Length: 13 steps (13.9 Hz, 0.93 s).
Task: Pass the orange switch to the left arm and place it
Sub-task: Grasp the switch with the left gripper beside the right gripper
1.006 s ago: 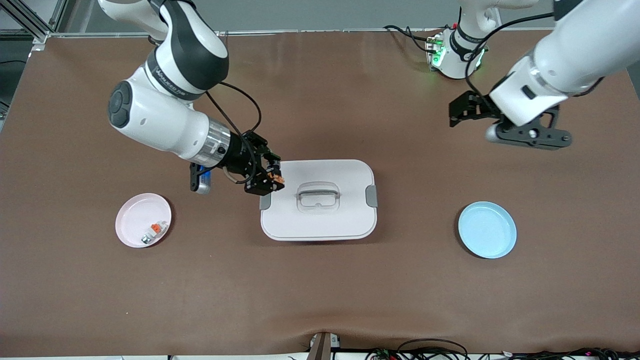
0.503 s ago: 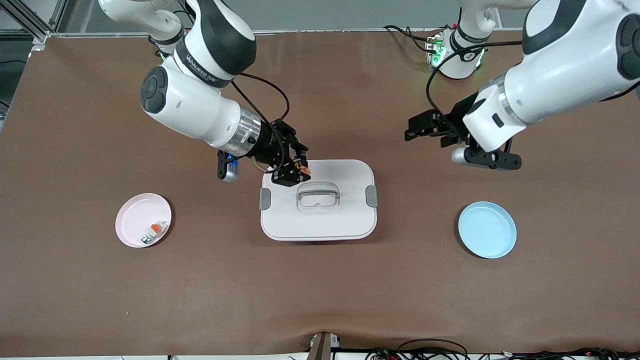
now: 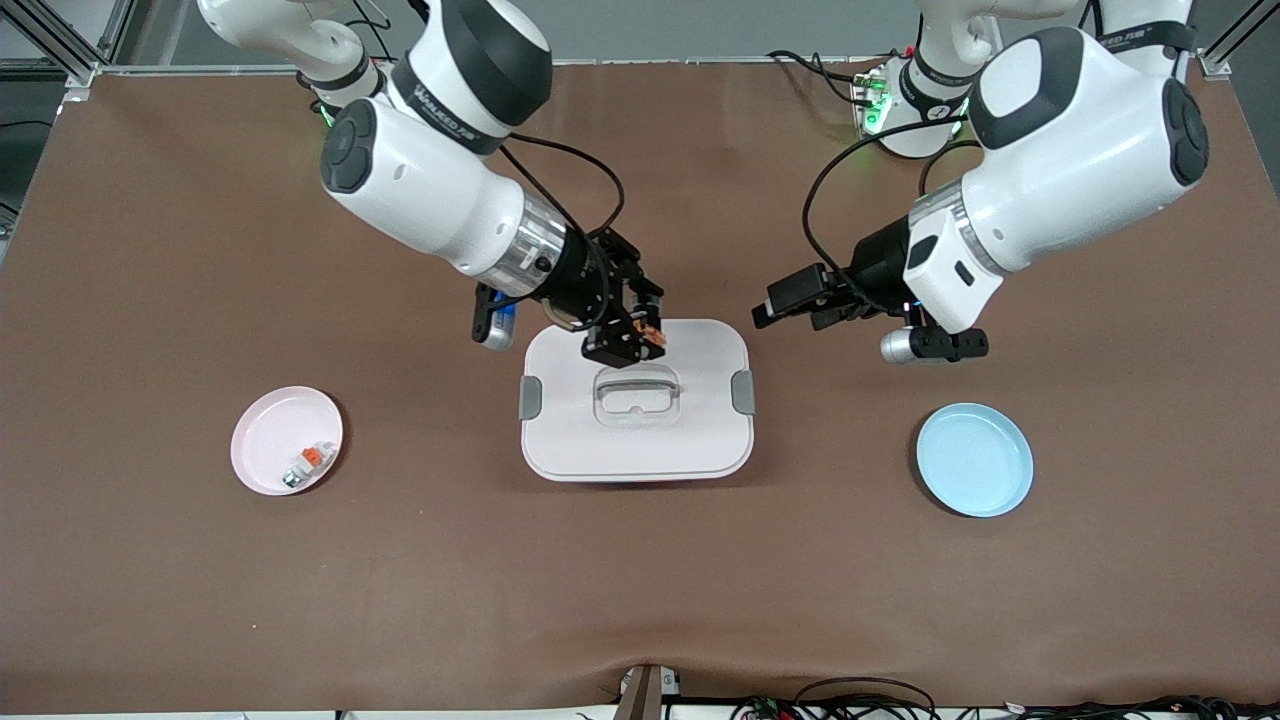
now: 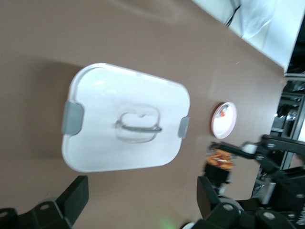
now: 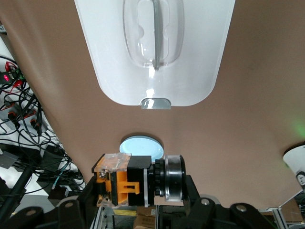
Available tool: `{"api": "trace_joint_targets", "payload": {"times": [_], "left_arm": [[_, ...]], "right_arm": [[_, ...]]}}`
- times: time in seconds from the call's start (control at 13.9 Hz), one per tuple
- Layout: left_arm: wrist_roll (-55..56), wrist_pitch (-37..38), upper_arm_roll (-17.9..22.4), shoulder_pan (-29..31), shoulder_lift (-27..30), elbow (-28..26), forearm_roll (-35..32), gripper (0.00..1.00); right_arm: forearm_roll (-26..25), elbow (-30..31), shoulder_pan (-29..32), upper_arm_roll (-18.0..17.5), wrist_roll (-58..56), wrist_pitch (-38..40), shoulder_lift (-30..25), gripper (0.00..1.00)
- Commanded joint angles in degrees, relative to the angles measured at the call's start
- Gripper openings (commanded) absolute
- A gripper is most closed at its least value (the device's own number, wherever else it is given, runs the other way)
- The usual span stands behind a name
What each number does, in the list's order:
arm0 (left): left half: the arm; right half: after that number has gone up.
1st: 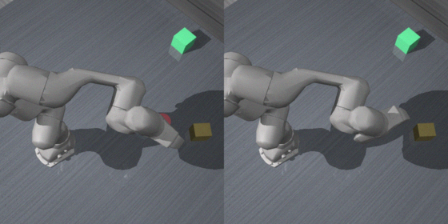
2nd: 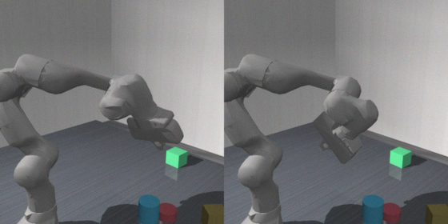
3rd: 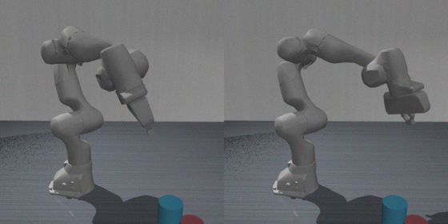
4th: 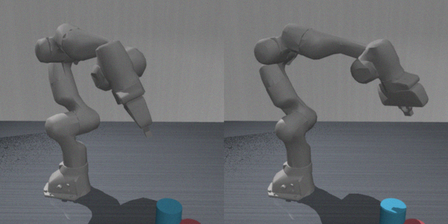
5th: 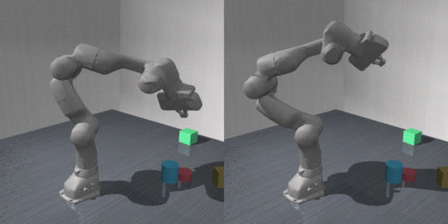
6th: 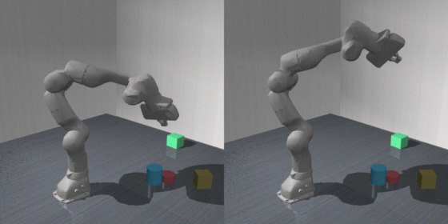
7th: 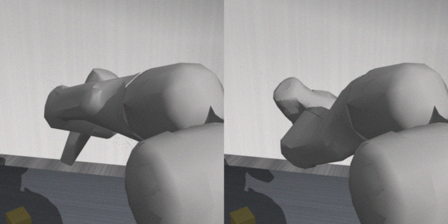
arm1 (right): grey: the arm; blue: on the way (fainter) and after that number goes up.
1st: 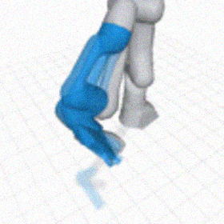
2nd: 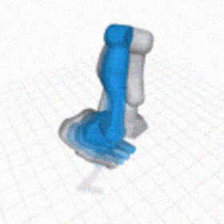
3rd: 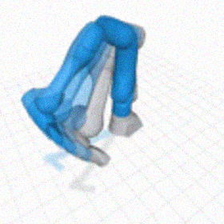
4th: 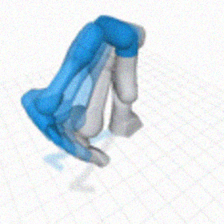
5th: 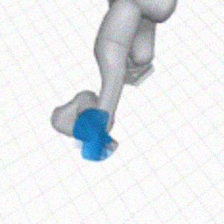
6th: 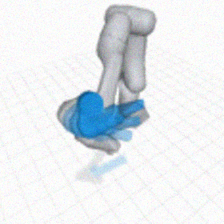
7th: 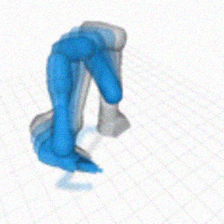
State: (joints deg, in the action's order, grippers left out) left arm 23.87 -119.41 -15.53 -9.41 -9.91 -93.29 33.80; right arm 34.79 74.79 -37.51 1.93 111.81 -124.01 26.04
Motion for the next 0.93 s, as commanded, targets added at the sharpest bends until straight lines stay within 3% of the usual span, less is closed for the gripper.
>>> {"api": "trace_joint_targets", "payload": {"times": [0.0, 0.22, 0.43, 0.86], "left_arm": [[-3.0, -7.8, -3.2, 0.5, 2.5, -4.6, 1.5, 1.00], [-8.3, -9.2, -4.2, 0.7, 2.8, -7.0, 3.4, 1.00], [-16.3, -9.2, -4.2, 1.1, 3.1, -8.9, 9.6, 1.00], [-16.4, -9.2, -4.2, 1.1, 2.3, -8.5, 12.2, 1.00]], "right_arm": [[0.7, -5.4, -1.7, 0.8, 3.4, -0.3, 4.0, 0.00], [0.8, -7.8, -2.3, 0.8, 6.0, -0.4, 5.8, 0.00], [1.0, -8.1, -2.4, 0.6, 7.0, -0.4, 6.0, 0.00], [1.2, -8.5, -3.3, 0.6, 8.3, -2.4, 6.0, 0.00]]}}
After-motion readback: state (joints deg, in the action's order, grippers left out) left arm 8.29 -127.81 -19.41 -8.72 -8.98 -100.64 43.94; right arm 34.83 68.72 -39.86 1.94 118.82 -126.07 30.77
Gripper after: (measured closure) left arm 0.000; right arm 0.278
